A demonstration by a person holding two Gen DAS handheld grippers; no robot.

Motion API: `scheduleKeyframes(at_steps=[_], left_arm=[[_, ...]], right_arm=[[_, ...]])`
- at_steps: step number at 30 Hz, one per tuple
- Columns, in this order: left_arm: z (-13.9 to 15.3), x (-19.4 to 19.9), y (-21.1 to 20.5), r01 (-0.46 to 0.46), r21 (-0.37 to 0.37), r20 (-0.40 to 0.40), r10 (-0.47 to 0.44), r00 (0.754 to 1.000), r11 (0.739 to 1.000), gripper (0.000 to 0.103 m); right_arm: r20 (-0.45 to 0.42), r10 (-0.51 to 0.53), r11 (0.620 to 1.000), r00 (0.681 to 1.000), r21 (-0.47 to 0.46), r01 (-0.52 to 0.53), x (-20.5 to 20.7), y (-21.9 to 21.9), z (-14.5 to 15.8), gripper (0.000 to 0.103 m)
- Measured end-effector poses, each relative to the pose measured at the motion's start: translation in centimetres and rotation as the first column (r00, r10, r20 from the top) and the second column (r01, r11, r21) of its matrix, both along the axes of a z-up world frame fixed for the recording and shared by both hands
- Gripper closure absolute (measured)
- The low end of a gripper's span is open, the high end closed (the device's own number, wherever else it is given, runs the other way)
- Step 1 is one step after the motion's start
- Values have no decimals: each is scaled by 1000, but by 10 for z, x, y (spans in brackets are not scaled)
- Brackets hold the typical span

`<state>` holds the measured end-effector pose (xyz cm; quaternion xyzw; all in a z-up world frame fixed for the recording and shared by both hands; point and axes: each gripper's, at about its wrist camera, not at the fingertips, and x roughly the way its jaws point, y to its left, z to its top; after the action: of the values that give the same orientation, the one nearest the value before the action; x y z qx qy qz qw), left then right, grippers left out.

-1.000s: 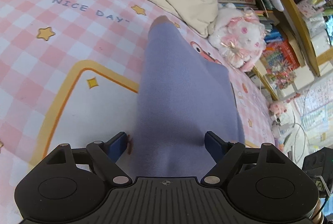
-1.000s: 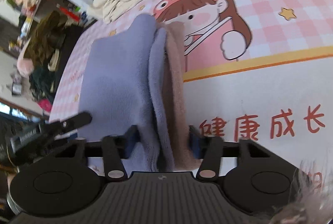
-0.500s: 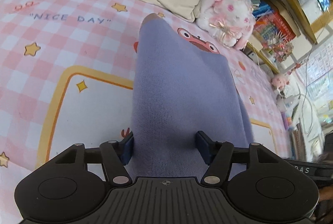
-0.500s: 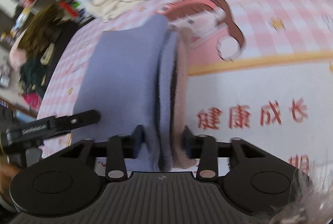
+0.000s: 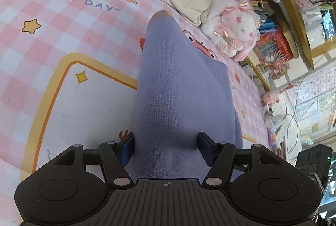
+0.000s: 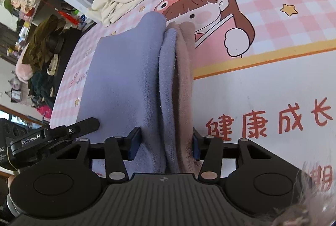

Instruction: Fold clothes

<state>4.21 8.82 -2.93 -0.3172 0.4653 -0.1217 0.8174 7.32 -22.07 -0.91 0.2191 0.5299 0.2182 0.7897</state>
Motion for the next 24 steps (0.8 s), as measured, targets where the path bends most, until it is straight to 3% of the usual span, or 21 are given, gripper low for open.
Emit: scheduleKeyframes(at_steps=[4, 9, 24], left_arm=[[9, -7, -8, -15, 38, 23, 14, 1000, 999, 55], [25, -20, -17, -34, 59, 79, 29, 996, 998, 58], [49, -33, -60, -8, 100, 185, -10, 983, 995, 60]], right_arm=[[86, 53, 998, 995, -41, -50, -7, 4, 10, 74], [224, 114, 991, 968, -89, -96, -22, 4, 30, 76], [342, 196, 976, 919, -159, -150, -38, -31, 48, 77]])
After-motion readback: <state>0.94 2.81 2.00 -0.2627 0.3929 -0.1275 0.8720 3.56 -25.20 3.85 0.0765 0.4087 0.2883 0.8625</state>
